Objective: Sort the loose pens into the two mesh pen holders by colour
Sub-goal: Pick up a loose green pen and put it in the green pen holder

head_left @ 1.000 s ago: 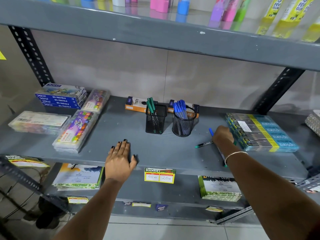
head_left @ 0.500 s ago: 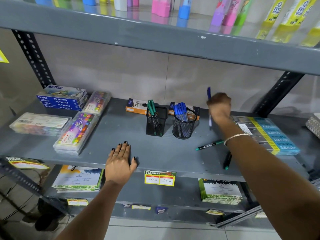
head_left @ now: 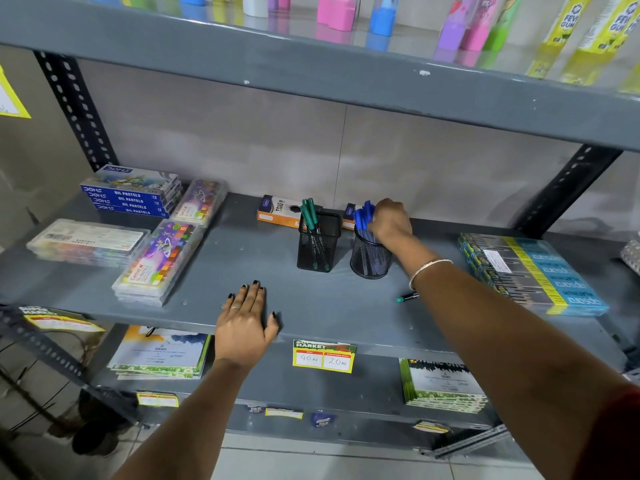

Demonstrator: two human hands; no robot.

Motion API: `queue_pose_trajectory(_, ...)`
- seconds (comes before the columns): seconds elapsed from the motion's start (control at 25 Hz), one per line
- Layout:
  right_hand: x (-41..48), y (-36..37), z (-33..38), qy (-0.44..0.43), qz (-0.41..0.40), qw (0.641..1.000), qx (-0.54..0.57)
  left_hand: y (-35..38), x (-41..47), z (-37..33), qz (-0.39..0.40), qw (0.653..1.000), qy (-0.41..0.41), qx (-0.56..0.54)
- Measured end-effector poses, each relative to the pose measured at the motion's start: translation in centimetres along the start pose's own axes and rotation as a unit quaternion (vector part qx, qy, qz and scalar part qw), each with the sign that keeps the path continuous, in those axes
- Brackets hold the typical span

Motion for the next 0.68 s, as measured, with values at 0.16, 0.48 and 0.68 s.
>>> queue_pose_trajectory(0.16,0.3,0.6,-0.7,0.014,0.015,1.0,0.013,-0.1,0.0,0.0,-0.003,1.0,0.002,0.001)
queue_pose_trajectory(0.48,0.0,-2.3,-9.0,0.153,-0.022,0.988,0.027,0.1,-0.1,0.0,0.008,1.0,-0.002,0.007)
queue_pose_trajectory(0.68,-3.8,3.0,-14.2,0.226,0.066,0.972,-0.017,-0.1,-0.1,-0.1,0.007,1.0,-0.001,0.003)
Point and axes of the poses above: each hand's wrist, its own x-axis towards the middle knuckle, its own y-axis out of the palm, z = x × y, the point moved 5 cm from there along x, towards the middle knuckle
